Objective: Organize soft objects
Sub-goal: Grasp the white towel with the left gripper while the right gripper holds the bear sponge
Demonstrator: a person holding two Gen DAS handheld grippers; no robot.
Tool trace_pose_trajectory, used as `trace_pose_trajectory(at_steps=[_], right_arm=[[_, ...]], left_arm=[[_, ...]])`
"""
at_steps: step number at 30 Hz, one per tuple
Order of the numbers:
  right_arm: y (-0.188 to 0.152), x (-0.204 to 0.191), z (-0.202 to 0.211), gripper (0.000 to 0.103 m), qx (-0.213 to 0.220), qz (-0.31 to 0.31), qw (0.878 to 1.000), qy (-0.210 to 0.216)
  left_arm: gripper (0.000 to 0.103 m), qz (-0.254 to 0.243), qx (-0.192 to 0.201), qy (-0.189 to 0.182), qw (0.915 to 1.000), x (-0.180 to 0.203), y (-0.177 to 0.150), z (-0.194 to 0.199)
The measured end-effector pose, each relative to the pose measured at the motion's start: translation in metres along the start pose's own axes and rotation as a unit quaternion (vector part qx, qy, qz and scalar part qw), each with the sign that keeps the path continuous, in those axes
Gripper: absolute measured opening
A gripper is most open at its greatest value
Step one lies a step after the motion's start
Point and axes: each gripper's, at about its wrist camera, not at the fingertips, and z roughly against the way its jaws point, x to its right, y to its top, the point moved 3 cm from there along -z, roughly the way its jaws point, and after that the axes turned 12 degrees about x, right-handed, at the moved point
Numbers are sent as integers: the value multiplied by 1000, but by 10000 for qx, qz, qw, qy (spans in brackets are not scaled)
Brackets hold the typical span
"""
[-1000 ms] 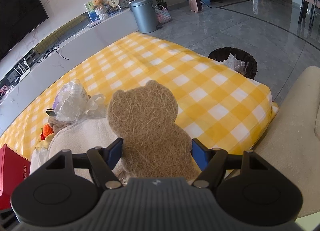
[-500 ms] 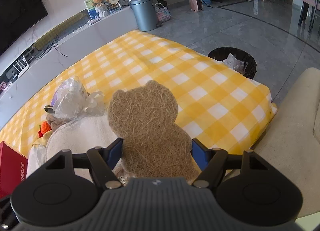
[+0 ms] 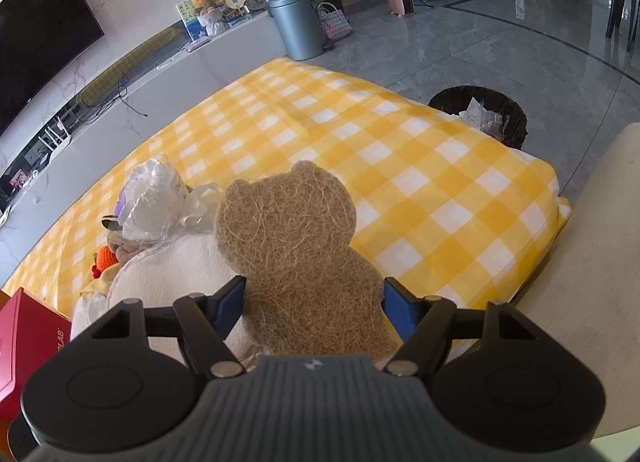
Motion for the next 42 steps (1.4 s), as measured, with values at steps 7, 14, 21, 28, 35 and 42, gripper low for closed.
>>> trace_pose_trajectory(at_steps=[7, 14, 21, 28, 35, 42], right_arm=[[0, -1, 0, 72, 13, 53, 10000, 14], [-1, -2, -2, 72, -32, 72, 10000, -36], [-1, -1, -1, 72, -34, 69, 10000, -54], [-1, -1, -1, 72, -43, 59, 10000, -2], [0, 2, -1, 72, -16, -28, 10000, 47], [0, 5, 0, 72, -15, -87, 10000, 28]], left_arm=[[76, -546, -31, 363, 9978, 7, 2, -19], [77, -1131, 53, 660, 9914, 19, -2, -29], [85, -1329, -3, 658, 9889, 22, -3, -27], [35, -1073, -397, 468, 9923, 22, -1, -37], [12, -731, -410, 695, 9941, 18, 2, -30], [8, 270, -172, 649, 9974, -19, 23, 10]])
